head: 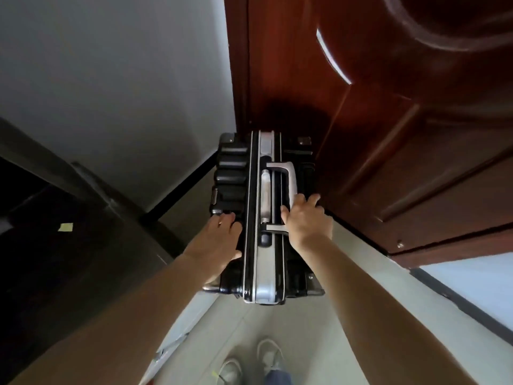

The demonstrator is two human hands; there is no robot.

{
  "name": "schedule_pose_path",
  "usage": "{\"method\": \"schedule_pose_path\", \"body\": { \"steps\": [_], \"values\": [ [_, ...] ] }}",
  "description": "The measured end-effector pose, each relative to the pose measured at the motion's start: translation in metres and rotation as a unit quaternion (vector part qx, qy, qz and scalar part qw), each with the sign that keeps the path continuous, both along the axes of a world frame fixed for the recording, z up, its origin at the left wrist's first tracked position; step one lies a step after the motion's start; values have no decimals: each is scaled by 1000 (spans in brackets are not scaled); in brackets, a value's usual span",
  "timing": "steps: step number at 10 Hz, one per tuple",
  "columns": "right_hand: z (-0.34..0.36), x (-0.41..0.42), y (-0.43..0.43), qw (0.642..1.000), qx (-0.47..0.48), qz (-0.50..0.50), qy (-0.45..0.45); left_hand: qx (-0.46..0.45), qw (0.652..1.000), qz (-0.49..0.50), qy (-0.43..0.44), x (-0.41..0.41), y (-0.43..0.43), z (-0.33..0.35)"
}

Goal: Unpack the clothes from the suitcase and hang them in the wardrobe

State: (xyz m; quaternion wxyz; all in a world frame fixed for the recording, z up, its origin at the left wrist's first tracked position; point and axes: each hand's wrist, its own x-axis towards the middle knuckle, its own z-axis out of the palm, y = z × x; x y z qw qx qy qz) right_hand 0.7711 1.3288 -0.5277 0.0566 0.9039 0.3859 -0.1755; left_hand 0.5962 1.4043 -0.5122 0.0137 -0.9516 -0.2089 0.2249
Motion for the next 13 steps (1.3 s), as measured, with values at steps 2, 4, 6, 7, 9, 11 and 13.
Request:
{"method": "schedule_pose_path", "body": {
  "steps": [2, 4, 6, 7, 9, 11, 13],
  "values": [
    [2, -31, 56, 989, 114, 88, 0, -51, 977, 206, -28, -9, 40, 9],
    [-6, -47, 71, 970, 82, 213, 87, -39, 947, 320, -14, -18, 65, 10],
    [-6, -35, 123, 933, 91, 309, 164, -38, 922, 383, -29, -35, 109, 6],
    [-7, -40, 151, 923, 83, 333, 173, -22, 914, 403, -30, -43, 120, 3],
    [-5, -47, 186, 914, 49, 373, 153, -16, 901, 431, -36, -53, 133, -1],
    [-2, -55, 183, 923, 15, 361, 130, -26, 896, 442, -41, -56, 129, -4],
    [36, -72, 182, 940, -2, 320, 122, -70, 899, 430, -48, -78, 111, 17]
  ]
}}
